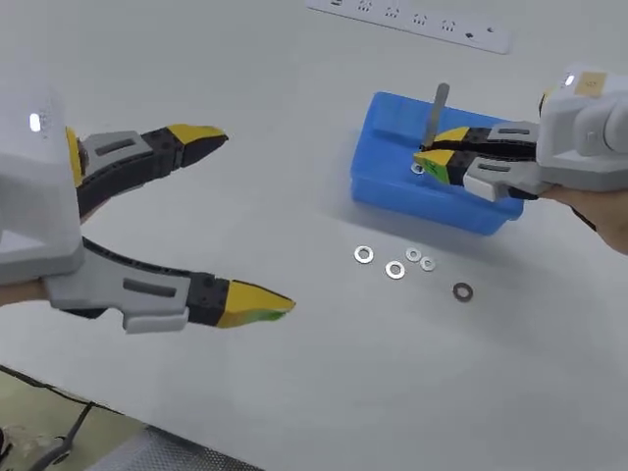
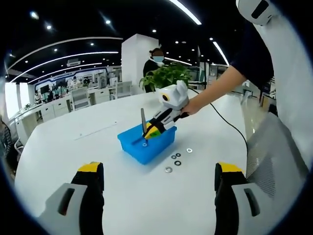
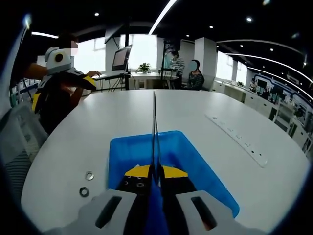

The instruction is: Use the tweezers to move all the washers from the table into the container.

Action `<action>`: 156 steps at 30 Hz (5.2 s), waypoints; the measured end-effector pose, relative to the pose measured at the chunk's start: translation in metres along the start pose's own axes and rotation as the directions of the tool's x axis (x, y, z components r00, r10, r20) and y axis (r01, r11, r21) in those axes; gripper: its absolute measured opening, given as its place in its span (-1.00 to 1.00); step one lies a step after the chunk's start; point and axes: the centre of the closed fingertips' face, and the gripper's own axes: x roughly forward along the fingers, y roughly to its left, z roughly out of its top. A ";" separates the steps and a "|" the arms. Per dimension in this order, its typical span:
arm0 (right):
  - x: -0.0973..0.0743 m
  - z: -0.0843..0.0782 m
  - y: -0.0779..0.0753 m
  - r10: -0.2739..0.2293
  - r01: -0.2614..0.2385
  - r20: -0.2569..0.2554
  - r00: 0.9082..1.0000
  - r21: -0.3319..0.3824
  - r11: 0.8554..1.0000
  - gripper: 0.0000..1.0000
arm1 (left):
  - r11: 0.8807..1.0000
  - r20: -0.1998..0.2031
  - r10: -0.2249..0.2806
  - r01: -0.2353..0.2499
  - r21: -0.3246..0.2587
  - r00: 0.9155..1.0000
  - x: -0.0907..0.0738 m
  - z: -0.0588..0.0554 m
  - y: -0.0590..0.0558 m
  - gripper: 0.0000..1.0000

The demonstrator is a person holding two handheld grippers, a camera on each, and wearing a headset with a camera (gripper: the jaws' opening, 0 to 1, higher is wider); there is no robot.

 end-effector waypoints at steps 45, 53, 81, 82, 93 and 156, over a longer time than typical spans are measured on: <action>-0.014 0.011 0.026 0.143 -0.143 0.065 0.988 -0.003 0.990 -0.87 | 0.904 0.130 -0.427 0.422 0.062 0.895 0.143 0.084 0.003 -0.83; -0.014 0.016 0.026 0.135 -0.133 0.065 0.989 -0.033 0.991 -0.86 | 0.881 0.047 -0.433 0.411 0.235 0.900 0.142 0.087 -0.008 -0.90; -0.037 0.019 0.024 -0.048 0.046 -0.042 0.998 -0.058 0.997 -0.40 | 0.892 0.063 -0.360 0.324 0.317 0.931 0.115 0.109 0.002 -0.91; -0.041 0.020 0.026 -0.053 0.051 -0.039 0.998 -0.059 0.997 -0.39 | 0.893 0.066 -0.355 0.318 0.317 0.933 0.111 0.109 0.001 -0.91; -0.078 0.027 0.060 -0.082 0.083 0.019 0.996 -0.030 0.996 -0.05 | 0.910 0.086 -0.323 0.284 0.301 0.943 0.082 0.106 -0.018 -0.91; -0.109 -0.067 0.139 -0.067 0.088 -0.185 0.980 0.107 0.990 0.96 | 0.919 0.029 -0.358 0.346 0.187 0.933 0.101 0.033 -0.073 -0.91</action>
